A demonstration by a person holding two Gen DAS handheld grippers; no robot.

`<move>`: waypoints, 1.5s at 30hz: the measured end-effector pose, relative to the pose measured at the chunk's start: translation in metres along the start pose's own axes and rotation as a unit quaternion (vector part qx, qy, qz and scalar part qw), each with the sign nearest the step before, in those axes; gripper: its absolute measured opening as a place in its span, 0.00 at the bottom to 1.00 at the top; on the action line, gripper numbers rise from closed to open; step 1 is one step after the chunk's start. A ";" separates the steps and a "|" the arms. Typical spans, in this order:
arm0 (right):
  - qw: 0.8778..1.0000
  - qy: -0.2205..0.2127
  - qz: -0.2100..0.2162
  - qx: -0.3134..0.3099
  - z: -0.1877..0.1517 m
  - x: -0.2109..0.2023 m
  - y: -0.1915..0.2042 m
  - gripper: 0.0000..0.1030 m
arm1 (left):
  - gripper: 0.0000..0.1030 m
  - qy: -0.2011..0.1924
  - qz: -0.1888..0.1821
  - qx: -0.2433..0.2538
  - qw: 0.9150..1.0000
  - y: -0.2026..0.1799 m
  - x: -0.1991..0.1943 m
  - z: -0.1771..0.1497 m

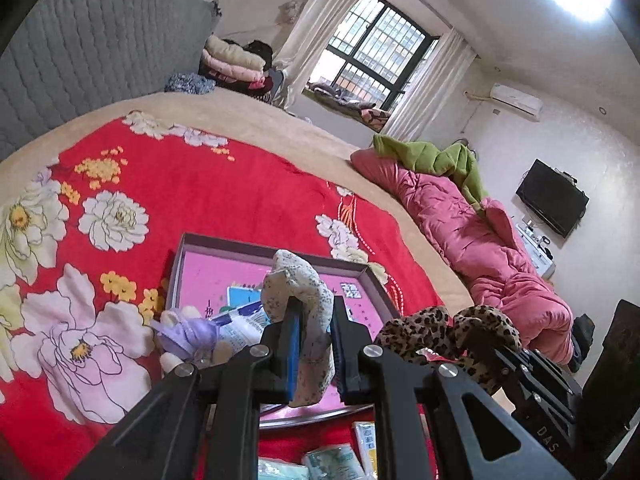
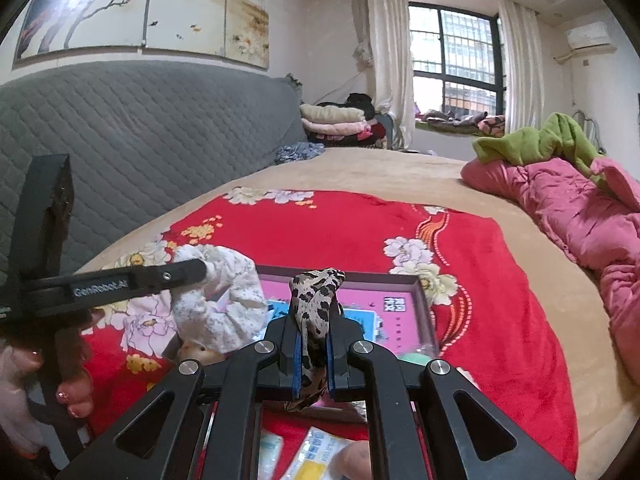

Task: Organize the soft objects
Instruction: 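Lift the white scrunchie over the pink box while the right tool carries the leopard scrunchie there, then lower the white scrunchie into the box while the right tool lowers the leopard scrunchie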

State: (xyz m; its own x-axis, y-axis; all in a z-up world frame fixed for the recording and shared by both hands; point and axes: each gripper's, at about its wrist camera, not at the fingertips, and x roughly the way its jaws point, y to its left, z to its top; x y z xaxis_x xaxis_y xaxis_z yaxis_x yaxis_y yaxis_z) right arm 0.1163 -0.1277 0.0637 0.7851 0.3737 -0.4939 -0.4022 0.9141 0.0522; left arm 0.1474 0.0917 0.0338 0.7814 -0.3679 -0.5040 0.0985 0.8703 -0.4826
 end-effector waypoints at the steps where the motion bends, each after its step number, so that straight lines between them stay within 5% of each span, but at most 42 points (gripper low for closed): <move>1: 1.000 0.004 0.004 -0.003 -0.001 0.004 0.004 0.08 | 0.14 0.002 0.000 -0.002 1.000 0.003 0.002 -0.001; 10: 0.998 0.043 0.036 -0.016 -0.012 0.032 0.022 0.08 | 0.14 0.009 -0.011 -0.019 1.000 0.017 0.012 -0.005; 19: 0.997 0.072 0.016 -0.003 -0.023 0.053 0.010 0.08 | 0.14 0.022 -0.007 -0.033 0.999 0.031 0.023 -0.011; 25: 0.998 0.061 0.035 0.002 -0.020 0.050 0.008 0.08 | 0.14 0.026 -0.002 -0.028 0.999 0.031 0.028 -0.013; 45: 0.994 0.104 -0.027 0.003 -0.035 0.078 -0.006 0.09 | 0.14 0.053 0.027 -0.017 0.998 0.036 0.044 -0.022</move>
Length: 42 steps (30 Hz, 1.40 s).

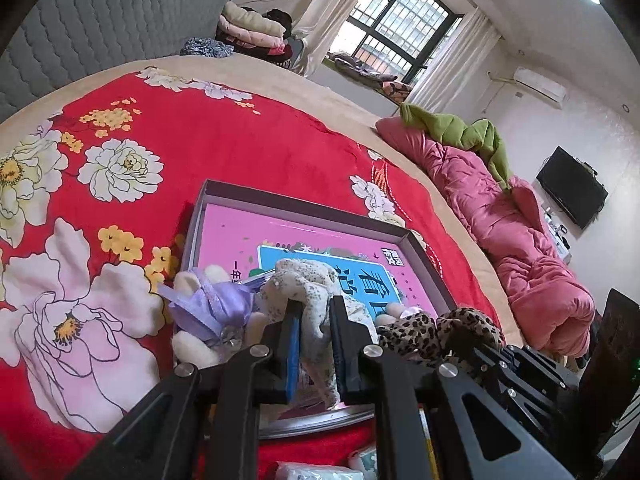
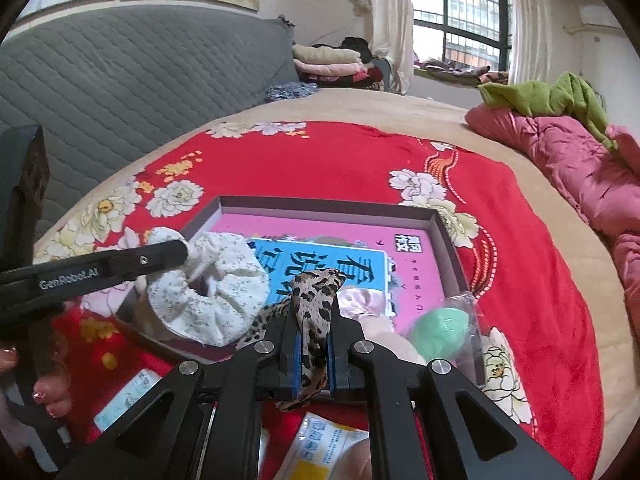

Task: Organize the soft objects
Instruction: 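Lower the white scrunchie into the box while the right tool lowers the leopard scrunchie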

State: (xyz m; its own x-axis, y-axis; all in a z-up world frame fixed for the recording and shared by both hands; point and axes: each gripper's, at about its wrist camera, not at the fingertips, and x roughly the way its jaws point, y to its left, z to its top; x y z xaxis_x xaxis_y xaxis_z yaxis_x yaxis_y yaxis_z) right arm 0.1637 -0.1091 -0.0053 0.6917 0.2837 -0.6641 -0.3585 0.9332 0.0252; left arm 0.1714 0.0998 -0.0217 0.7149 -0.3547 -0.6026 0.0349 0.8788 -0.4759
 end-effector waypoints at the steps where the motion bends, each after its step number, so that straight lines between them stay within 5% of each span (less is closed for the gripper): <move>1: 1.000 0.002 -0.003 0.000 0.000 0.001 -0.001 0.09 | 0.14 0.001 0.004 0.002 1.000 0.000 0.000 0.000; 28: 0.998 0.012 -0.052 0.028 -0.001 0.011 -0.022 0.26 | 0.14 0.010 0.027 0.011 1.000 0.000 0.003 -0.003; 32: 0.998 0.007 -0.045 0.042 -0.001 0.006 -0.026 0.38 | 0.14 0.012 0.029 0.010 0.999 0.001 0.004 -0.003; 42: 0.998 -0.014 -0.054 0.040 0.000 -0.017 -0.032 0.49 | 0.14 0.011 0.034 0.003 0.999 0.005 0.003 -0.002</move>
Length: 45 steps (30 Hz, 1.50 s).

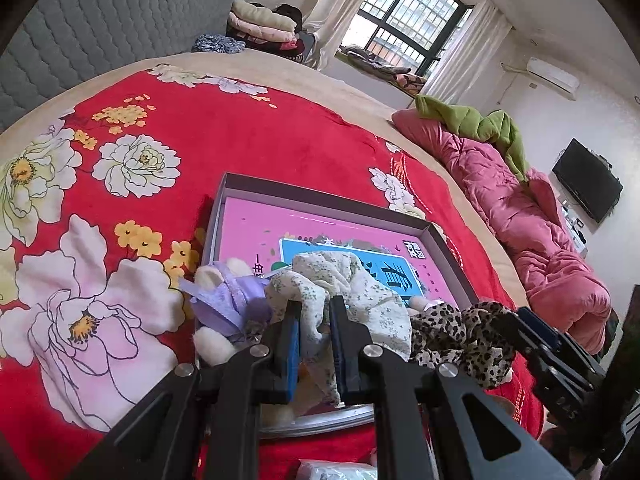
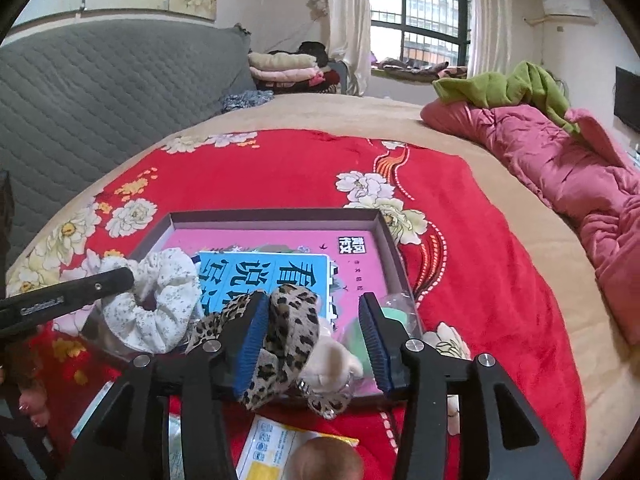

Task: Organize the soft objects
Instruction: 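Lower the white scrunchie into the box while the right tool lowers the leopard scrunchie, then open the right tool to drop the leopard scrunchie while the left tool releases the white scrunchie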

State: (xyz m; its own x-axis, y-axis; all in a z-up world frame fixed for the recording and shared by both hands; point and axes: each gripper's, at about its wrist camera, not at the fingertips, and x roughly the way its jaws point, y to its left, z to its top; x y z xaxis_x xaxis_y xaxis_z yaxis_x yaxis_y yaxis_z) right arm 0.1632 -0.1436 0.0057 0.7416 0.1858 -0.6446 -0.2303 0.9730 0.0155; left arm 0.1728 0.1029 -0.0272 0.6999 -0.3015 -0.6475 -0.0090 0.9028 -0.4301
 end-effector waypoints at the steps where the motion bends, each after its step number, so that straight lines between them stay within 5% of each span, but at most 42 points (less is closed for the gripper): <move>1: 1.000 0.003 0.005 -0.002 -0.001 -0.005 -0.001 0.50 | 0.14 0.000 0.000 0.000 1.000 0.000 0.000 0.000; 12: 0.998 0.044 -0.023 -0.025 -0.023 0.004 -0.004 0.51 | 0.14 0.004 0.001 0.004 1.000 -0.001 0.000 -0.001; 28: 0.997 0.044 -0.052 -0.032 -0.018 0.025 -0.003 0.51 | 0.14 0.008 0.015 0.007 1.000 -0.004 0.002 -0.001; 35: 0.998 0.037 -0.045 -0.025 -0.016 0.012 -0.005 0.53 | 0.40 0.000 0.020 0.014 1.000 -0.005 -0.004 0.001; 45: 0.998 0.028 -0.045 -0.018 -0.013 -0.002 -0.008 0.56 | 0.53 -0.022 0.042 0.036 0.998 -0.011 -0.016 0.004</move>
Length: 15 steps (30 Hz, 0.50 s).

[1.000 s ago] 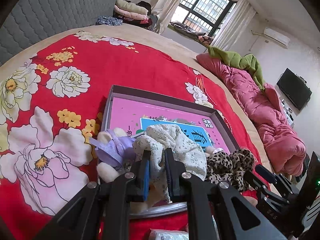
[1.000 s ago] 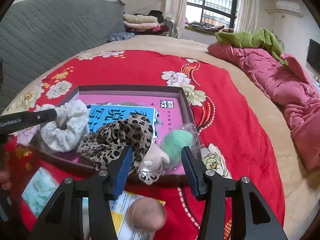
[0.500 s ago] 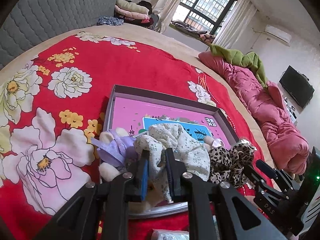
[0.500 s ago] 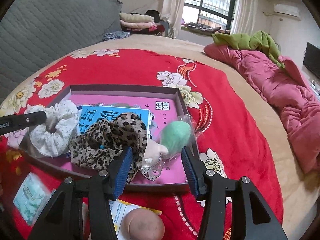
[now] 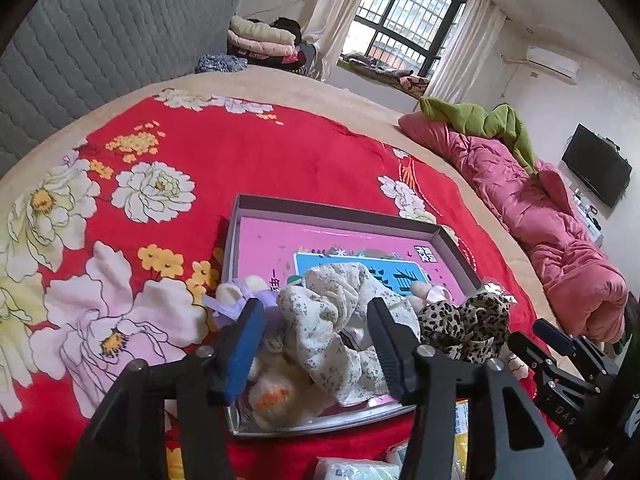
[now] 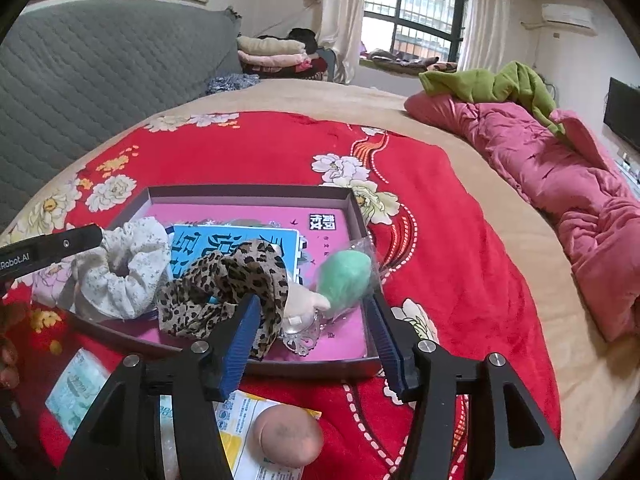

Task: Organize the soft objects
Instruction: 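Open the right tool to drop the leopard scrunchie while the left tool releases the white scrunchie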

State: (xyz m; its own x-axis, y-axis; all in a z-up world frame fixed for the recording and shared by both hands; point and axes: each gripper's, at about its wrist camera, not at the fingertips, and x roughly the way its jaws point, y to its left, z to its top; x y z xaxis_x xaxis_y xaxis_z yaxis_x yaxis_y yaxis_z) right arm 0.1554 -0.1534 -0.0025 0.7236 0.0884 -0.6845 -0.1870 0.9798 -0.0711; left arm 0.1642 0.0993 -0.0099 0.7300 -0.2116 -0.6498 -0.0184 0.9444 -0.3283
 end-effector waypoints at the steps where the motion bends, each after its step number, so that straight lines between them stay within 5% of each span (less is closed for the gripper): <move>1: 1.000 -0.001 0.000 0.000 0.000 -0.001 0.000 0.56 | 0.53 -0.004 0.006 0.002 1.000 -0.001 -0.002 0.000; 15: 1.000 -0.003 -0.001 0.008 -0.001 -0.010 -0.005 0.57 | 0.55 -0.022 0.020 0.007 1.000 -0.002 -0.022 0.002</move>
State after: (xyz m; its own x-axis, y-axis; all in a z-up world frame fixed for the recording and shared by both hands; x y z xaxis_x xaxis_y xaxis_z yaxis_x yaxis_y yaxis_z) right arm 0.1484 -0.1591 0.0039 0.7280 0.0884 -0.6798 -0.1757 0.9826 -0.0603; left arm 0.1496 0.1025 0.0069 0.7579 -0.1624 -0.6318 -0.0393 0.9554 -0.2926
